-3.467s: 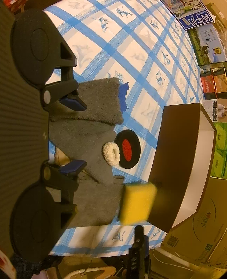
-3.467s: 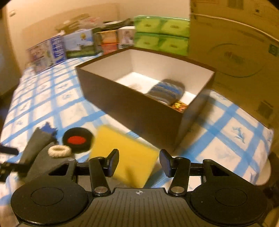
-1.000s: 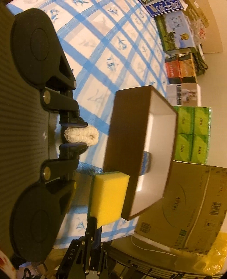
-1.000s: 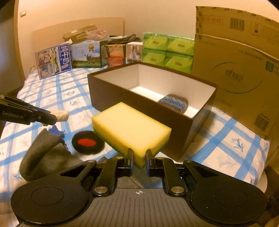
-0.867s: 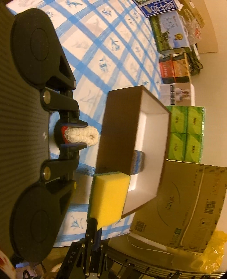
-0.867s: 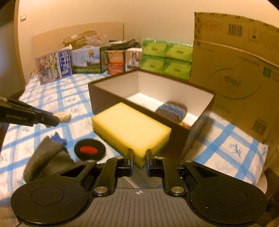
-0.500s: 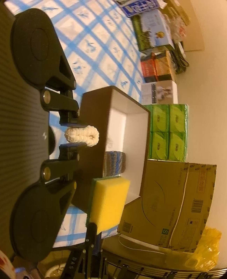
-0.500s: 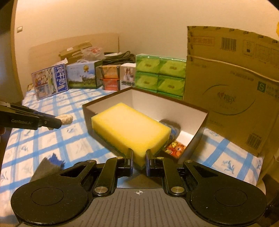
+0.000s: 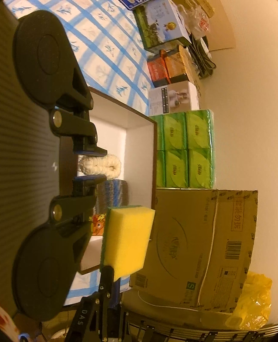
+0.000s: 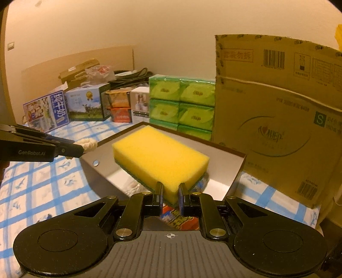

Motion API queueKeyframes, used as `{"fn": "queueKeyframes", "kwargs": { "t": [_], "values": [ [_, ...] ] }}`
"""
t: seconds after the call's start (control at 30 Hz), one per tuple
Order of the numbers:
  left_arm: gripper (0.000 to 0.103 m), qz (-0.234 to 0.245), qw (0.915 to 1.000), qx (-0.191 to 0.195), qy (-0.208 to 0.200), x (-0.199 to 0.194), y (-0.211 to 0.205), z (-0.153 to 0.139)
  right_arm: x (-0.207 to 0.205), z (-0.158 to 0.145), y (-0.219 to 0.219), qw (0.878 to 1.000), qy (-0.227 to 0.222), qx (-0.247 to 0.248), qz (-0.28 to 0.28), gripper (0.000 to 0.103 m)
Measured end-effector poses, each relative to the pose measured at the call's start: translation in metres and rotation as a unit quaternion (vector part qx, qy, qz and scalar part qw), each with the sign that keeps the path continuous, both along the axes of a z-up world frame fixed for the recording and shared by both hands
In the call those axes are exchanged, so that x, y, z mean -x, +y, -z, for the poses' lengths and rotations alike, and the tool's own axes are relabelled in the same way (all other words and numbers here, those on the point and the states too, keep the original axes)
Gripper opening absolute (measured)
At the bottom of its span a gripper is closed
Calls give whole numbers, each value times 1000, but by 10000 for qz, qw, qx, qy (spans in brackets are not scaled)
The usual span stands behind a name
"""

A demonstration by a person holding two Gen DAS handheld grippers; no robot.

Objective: Organize soft objects
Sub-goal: 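Carry the sponge and hair tie over the brown box and open both tools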

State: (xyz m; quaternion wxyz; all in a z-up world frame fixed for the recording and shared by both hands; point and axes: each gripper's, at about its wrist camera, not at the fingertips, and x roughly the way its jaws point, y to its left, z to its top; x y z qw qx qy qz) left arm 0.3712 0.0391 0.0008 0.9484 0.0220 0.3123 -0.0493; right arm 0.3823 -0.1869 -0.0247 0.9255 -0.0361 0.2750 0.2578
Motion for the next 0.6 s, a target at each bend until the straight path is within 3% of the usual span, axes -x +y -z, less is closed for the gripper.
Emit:
{"fn": "queueKeyframes", "kwargs": {
  "t": [0.6],
  "values": [
    [18, -7, 9987, 118, 498, -87, -15, 23, -67, 20, 5, 9954, 767, 180, 549, 14]
  ]
}}
